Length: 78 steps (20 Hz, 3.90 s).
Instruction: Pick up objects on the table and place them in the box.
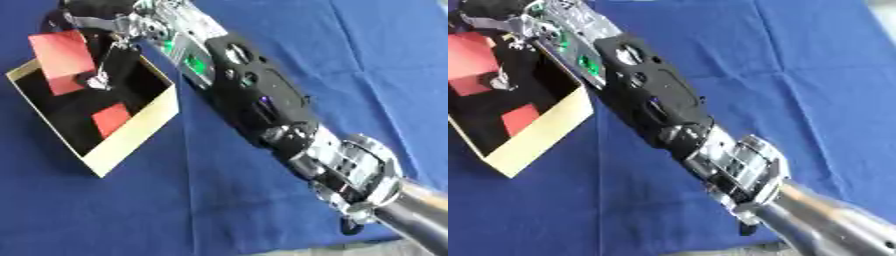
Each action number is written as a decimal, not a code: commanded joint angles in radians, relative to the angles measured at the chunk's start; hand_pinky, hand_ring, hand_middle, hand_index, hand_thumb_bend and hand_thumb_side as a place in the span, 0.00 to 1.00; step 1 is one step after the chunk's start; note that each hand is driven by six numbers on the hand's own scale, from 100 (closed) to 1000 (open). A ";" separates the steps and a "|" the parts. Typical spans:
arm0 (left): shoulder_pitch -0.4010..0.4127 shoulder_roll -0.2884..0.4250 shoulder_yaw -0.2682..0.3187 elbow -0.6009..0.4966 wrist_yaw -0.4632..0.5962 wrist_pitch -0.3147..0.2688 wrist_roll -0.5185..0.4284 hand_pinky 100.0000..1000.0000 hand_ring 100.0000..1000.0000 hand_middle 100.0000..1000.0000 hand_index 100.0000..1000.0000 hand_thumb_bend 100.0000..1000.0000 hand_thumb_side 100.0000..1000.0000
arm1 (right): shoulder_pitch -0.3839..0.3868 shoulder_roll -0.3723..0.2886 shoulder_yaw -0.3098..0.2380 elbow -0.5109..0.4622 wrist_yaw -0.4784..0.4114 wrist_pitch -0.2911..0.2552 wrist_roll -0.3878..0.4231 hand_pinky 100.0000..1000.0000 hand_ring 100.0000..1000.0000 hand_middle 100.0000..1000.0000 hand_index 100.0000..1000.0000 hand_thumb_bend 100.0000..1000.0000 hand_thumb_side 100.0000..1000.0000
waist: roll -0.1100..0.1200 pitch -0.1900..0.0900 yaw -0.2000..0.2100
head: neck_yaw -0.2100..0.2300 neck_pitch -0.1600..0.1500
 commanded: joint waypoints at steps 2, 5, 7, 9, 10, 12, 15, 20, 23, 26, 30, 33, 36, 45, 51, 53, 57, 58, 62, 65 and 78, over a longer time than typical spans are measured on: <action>0.003 0.030 0.017 -0.017 -0.012 0.002 0.020 0.68 0.75 0.73 0.78 0.08 0.65 | -0.010 -0.027 0.026 -0.071 -0.008 -0.016 0.036 0.73 0.55 0.23 0.89 0.00 0.01 | 0.005 -0.031 -0.006 | 0.009 0.015; 0.007 0.030 0.021 -0.017 -0.019 0.005 0.027 0.68 0.75 0.73 0.78 0.08 0.65 | 0.006 -0.033 0.038 -0.100 -0.030 -0.010 0.066 0.73 0.54 0.24 0.89 0.00 0.02 | 0.005 -0.033 -0.011 | 0.012 0.018; 0.006 0.028 0.020 -0.017 -0.020 0.007 0.027 0.68 0.75 0.73 0.78 0.08 0.65 | 0.016 -0.033 0.043 -0.106 -0.043 -0.005 0.083 0.73 0.54 0.24 0.89 0.00 0.04 | 0.005 -0.032 -0.011 | 0.013 0.018; 0.003 0.026 0.017 -0.017 -0.019 0.008 0.024 0.68 0.75 0.73 0.78 0.08 0.66 | 0.022 -0.029 0.047 -0.103 -0.050 -0.001 0.096 0.73 0.54 0.24 0.89 0.00 0.04 | 0.005 -0.030 -0.009 | 0.012 0.017; 0.001 0.025 0.015 -0.017 -0.018 0.008 0.022 0.68 0.75 0.73 0.78 0.08 0.66 | 0.023 -0.027 0.049 -0.099 -0.051 -0.001 0.099 0.73 0.54 0.24 0.89 0.00 0.04 | 0.004 -0.029 -0.007 | 0.011 0.017; -0.002 0.025 0.013 -0.017 -0.016 0.008 0.017 0.68 0.75 0.73 0.78 0.08 0.66 | 0.025 -0.024 0.048 -0.087 -0.051 0.000 0.103 0.73 0.55 0.24 0.89 0.00 0.06 | 0.003 -0.026 -0.004 | 0.008 0.015; -0.002 0.024 0.013 -0.017 -0.014 0.010 0.014 0.68 0.75 0.73 0.78 0.08 0.66 | 0.031 -0.022 0.045 -0.065 -0.041 -0.006 0.107 0.73 0.59 0.33 0.92 0.00 0.19 | 0.001 -0.024 0.000 | 0.007 0.009; -0.002 0.022 0.014 -0.017 -0.013 0.011 0.012 0.68 0.75 0.73 0.78 0.08 0.66 | 0.035 -0.027 0.041 -0.062 -0.026 -0.036 0.115 0.74 0.74 0.52 0.99 0.00 0.42 | 0.001 -0.023 0.003 | 0.012 0.003; -0.003 0.020 0.014 -0.017 -0.012 0.011 0.011 0.68 0.75 0.73 0.78 0.08 0.66 | 0.036 -0.028 0.040 -0.065 -0.019 -0.057 0.132 0.82 0.90 0.77 1.00 0.00 0.65 | 0.002 -0.022 0.003 | 0.011 -0.001; -0.004 0.019 0.012 -0.017 -0.010 0.012 0.010 0.68 0.75 0.73 0.78 0.08 0.66 | 0.035 -0.030 0.034 -0.070 -0.009 -0.065 0.134 0.85 0.95 0.84 1.00 0.00 0.75 | 0.003 -0.022 0.002 | 0.009 -0.001; -0.005 0.018 0.011 -0.017 -0.009 0.012 0.008 0.68 0.75 0.73 0.78 0.08 0.66 | 0.034 -0.033 0.026 -0.082 -0.006 -0.064 0.119 0.86 0.95 0.84 1.00 0.00 0.80 | 0.004 -0.020 0.002 | 0.009 0.000; -0.005 0.018 0.011 -0.017 -0.008 0.012 0.009 0.68 0.76 0.73 0.78 0.08 0.66 | 0.031 -0.036 0.019 -0.095 -0.011 -0.055 0.108 0.86 0.95 0.84 1.00 0.00 0.77 | 0.006 -0.020 0.002 | 0.008 0.001; -0.005 0.017 0.011 -0.017 -0.008 0.012 0.010 0.68 0.76 0.73 0.78 0.08 0.66 | 0.030 -0.041 0.014 -0.107 -0.018 -0.049 0.103 0.86 0.95 0.84 1.00 0.00 0.77 | 0.006 -0.021 0.002 | 0.009 0.000; -0.001 0.016 0.017 -0.017 -0.008 0.016 0.025 0.68 0.76 0.74 0.78 0.08 0.66 | 0.021 -0.103 -0.045 -0.267 -0.145 0.030 0.048 0.86 0.94 0.82 0.98 0.00 0.72 | 0.004 -0.020 0.001 | 0.007 -0.004; 0.000 0.017 0.016 -0.017 -0.010 0.017 0.025 0.68 0.76 0.73 0.78 0.08 0.66 | 0.020 -0.166 -0.088 -0.393 -0.279 0.121 0.054 0.85 0.92 0.78 0.96 0.00 0.66 | 0.008 -0.020 -0.005 | 0.013 -0.003; 0.001 0.017 0.016 -0.017 -0.011 0.016 0.024 0.68 0.76 0.73 0.78 0.08 0.66 | 0.026 -0.189 -0.101 -0.424 -0.329 0.150 0.056 0.84 0.89 0.74 0.94 0.00 0.64 | 0.009 -0.020 -0.007 | 0.017 -0.003; 0.006 0.019 0.020 -0.017 -0.012 0.017 0.026 0.68 0.76 0.73 0.78 0.08 0.66 | 0.065 -0.268 -0.148 -0.507 -0.523 0.232 -0.053 0.82 0.83 0.61 0.88 0.00 0.51 | 0.008 -0.017 -0.011 | 0.032 -0.008; 0.007 0.020 0.021 -0.017 -0.013 0.018 0.027 0.68 0.76 0.73 0.78 0.08 0.66 | 0.079 -0.297 -0.157 -0.527 -0.571 0.246 -0.092 0.82 0.83 0.61 0.88 0.00 0.52 | 0.007 -0.017 -0.012 | 0.037 -0.009; 0.010 0.025 0.025 -0.017 -0.018 0.018 0.030 0.68 0.76 0.73 0.78 0.08 0.66 | 0.145 -0.416 -0.182 -0.603 -0.701 0.269 -0.196 0.82 0.83 0.63 0.87 0.00 0.60 | 0.005 -0.014 -0.017 | 0.055 -0.011; 0.011 0.027 0.025 -0.017 -0.020 0.019 0.029 0.68 0.76 0.73 0.78 0.08 0.67 | 0.201 -0.499 -0.192 -0.658 -0.724 0.268 -0.219 0.83 0.84 0.65 0.88 0.00 0.61 | 0.004 -0.012 -0.021 | 0.064 -0.009; 0.010 0.024 0.026 -0.017 -0.020 0.023 0.025 0.68 0.76 0.73 0.78 0.08 0.67 | 0.320 -0.614 -0.196 -0.715 -0.688 0.255 -0.163 0.82 0.77 0.48 0.78 0.00 0.26 | 0.013 -0.007 -0.030 | 0.034 -0.055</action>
